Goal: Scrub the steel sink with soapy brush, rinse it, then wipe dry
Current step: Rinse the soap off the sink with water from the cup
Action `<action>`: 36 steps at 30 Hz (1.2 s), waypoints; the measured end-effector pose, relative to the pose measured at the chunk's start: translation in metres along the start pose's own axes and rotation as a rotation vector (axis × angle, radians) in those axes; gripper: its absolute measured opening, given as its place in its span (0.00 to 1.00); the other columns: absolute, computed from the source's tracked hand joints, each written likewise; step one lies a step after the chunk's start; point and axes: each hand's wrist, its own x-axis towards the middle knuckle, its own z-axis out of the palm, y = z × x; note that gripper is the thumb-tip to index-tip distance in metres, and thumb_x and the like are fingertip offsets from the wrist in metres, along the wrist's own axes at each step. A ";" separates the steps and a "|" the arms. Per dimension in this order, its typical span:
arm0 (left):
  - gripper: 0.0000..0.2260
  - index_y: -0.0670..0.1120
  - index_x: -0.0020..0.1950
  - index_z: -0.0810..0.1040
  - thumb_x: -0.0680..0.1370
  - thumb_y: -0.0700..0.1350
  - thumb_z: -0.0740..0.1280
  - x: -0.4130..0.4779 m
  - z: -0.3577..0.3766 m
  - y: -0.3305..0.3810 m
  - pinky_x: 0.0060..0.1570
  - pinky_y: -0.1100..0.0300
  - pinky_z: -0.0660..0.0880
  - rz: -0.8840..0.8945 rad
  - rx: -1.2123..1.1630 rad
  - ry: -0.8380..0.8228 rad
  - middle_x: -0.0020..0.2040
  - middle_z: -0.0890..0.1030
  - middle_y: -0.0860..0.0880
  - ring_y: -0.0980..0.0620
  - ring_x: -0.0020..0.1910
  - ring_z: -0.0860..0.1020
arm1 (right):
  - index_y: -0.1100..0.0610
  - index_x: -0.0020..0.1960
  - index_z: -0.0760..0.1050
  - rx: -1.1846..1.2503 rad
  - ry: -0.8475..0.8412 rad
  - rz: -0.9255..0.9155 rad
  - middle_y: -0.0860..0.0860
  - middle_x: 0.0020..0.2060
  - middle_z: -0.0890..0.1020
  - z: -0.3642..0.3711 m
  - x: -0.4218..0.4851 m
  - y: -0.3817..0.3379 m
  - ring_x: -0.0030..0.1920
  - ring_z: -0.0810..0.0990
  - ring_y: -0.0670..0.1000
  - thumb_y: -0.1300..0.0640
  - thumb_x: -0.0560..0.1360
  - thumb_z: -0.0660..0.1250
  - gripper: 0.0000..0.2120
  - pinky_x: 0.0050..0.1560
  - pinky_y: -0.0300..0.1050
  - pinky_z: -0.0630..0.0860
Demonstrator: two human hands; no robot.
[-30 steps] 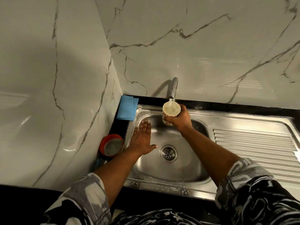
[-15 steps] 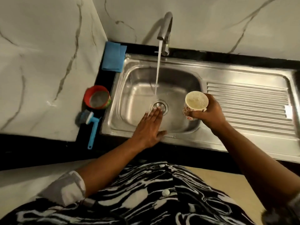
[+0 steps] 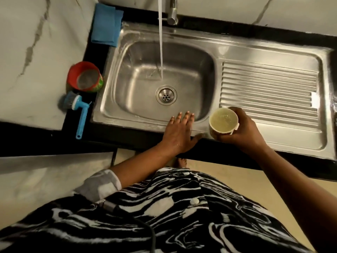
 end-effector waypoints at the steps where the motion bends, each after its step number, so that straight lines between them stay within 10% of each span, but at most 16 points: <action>1: 0.44 0.46 0.86 0.54 0.80 0.75 0.45 0.002 0.000 -0.001 0.82 0.41 0.57 -0.022 0.006 0.012 0.86 0.57 0.44 0.41 0.85 0.57 | 0.48 0.67 0.72 -0.014 -0.005 -0.010 0.45 0.56 0.82 0.003 0.001 -0.003 0.54 0.81 0.49 0.48 0.58 0.85 0.41 0.54 0.47 0.77; 8: 0.31 0.46 0.68 0.79 0.84 0.65 0.49 0.016 -0.019 -0.040 0.70 0.42 0.67 -0.174 0.000 -0.066 0.67 0.82 0.42 0.41 0.67 0.78 | 0.51 0.69 0.71 -0.137 -0.096 -0.123 0.48 0.59 0.81 0.033 0.015 -0.029 0.53 0.76 0.47 0.48 0.59 0.86 0.43 0.51 0.42 0.70; 18: 0.23 0.44 0.77 0.73 0.87 0.56 0.58 0.003 -0.035 -0.102 0.80 0.42 0.58 -0.252 -0.162 0.136 0.71 0.79 0.41 0.42 0.73 0.74 | 0.53 0.70 0.71 -0.148 -0.104 -0.188 0.50 0.60 0.81 0.048 0.029 -0.046 0.53 0.75 0.46 0.48 0.59 0.86 0.44 0.50 0.39 0.68; 31: 0.29 0.48 0.85 0.60 0.87 0.60 0.51 -0.072 0.018 -0.080 0.84 0.46 0.51 0.162 -0.076 0.259 0.84 0.63 0.48 0.47 0.84 0.57 | 0.48 0.69 0.71 -0.165 -0.092 -0.148 0.47 0.58 0.81 0.031 0.027 -0.036 0.55 0.78 0.50 0.51 0.58 0.87 0.43 0.53 0.45 0.71; 36: 0.31 0.47 0.85 0.59 0.87 0.62 0.46 -0.075 0.014 -0.100 0.84 0.45 0.50 -0.049 -0.036 0.249 0.84 0.62 0.46 0.45 0.85 0.55 | 0.53 0.68 0.72 -0.283 -0.175 -0.247 0.49 0.57 0.81 0.058 0.038 -0.062 0.52 0.78 0.50 0.49 0.57 0.85 0.43 0.50 0.42 0.70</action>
